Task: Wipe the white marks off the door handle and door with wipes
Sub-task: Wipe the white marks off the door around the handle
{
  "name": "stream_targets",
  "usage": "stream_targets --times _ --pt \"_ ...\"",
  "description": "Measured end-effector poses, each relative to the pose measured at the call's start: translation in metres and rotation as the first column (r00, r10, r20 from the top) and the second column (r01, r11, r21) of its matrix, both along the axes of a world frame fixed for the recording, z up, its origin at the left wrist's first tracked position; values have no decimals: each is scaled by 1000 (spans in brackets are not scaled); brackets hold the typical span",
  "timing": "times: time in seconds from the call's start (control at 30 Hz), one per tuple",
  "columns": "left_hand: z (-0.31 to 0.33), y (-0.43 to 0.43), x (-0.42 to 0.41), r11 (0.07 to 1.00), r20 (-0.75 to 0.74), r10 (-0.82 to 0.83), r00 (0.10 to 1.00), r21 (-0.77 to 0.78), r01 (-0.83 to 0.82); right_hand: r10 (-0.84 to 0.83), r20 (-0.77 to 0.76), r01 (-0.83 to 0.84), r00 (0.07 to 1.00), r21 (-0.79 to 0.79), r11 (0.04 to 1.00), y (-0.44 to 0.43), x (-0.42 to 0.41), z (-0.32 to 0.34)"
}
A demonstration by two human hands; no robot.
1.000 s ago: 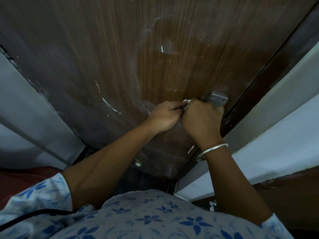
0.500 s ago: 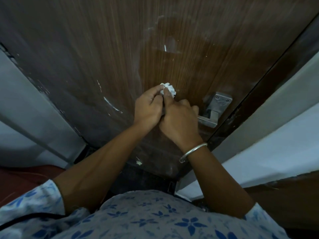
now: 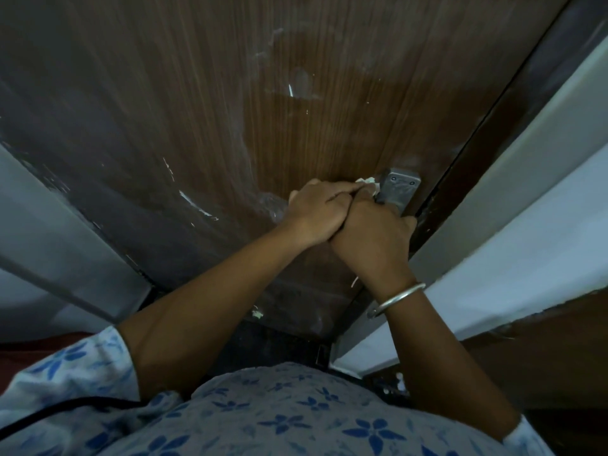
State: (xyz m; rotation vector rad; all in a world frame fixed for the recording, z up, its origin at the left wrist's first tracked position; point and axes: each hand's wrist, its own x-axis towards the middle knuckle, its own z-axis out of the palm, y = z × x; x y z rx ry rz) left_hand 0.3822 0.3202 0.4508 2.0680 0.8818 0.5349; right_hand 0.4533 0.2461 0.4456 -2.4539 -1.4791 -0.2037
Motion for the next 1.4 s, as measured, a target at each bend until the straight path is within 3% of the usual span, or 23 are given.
stream_targets --times 0.17,0.4,0.57,0.73,0.93,1.03,1.17,1.4 --pt "4 -3 0 998 90 -9 996 -63 15 57 -135 -42 989 107 993 2 2 2" --pt "18 -8 0 999 172 -34 985 19 31 170 -132 -121 977 314 942 1 3 10" --pt "12 -12 -5 995 248 10 969 -98 15 138 47 -146 989 354 924 3 18 6" --pt "12 -8 -5 994 284 -15 959 -104 47 86 192 -157 978 392 906 3 28 11" --pt "6 -11 1 999 360 -21 933 49 4 56 205 -160 977 533 831 -8 38 7" --pt "4 -3 -2 996 402 65 913 30 -84 -17 157 -66 987 506 860 -16 51 3" --pt "2 9 -6 988 433 102 896 58 -140 -53 73 25 996 337 941 -20 53 -5" --pt "-8 6 2 993 423 88 902 37 -114 13 171 -55 985 242 969 -13 57 0"
